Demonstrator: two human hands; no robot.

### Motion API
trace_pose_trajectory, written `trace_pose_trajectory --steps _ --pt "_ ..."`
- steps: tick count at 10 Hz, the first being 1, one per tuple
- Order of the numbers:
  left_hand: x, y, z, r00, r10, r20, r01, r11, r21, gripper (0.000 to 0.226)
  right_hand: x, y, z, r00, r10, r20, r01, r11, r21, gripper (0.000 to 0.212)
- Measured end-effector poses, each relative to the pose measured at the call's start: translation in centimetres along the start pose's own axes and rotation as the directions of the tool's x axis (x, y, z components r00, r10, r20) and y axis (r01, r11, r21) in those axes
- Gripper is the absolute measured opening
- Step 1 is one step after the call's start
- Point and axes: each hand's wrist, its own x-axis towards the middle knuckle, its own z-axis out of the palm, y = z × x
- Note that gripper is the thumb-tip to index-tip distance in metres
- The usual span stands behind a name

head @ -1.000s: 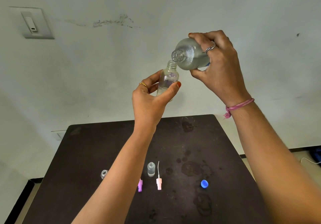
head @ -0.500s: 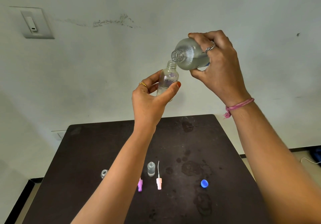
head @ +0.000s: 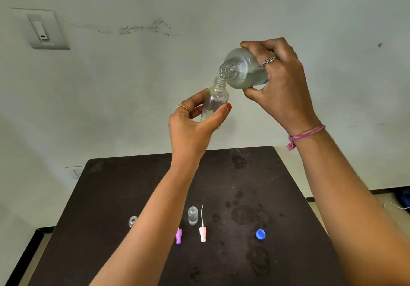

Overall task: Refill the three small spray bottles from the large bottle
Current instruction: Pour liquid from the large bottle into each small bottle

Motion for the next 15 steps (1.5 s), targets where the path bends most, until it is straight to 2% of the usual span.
trace_pose_trajectory --steps 4,15 --pt "-0.05 -0.09 -0.04 1.000 -0.001 0.005 0.001 1.000 -0.017 0.056 -0.13 0.02 -0.13 1.000 0.000 -0.004 0.000 1.000 0.002 0.071" --pt "-0.88 0.60 -0.06 1.000 -0.002 -0.006 0.002 1.000 0.003 0.051 -0.38 -0.18 -0.72 1.000 -0.004 -0.005 0.004 1.000 -0.002 0.072"
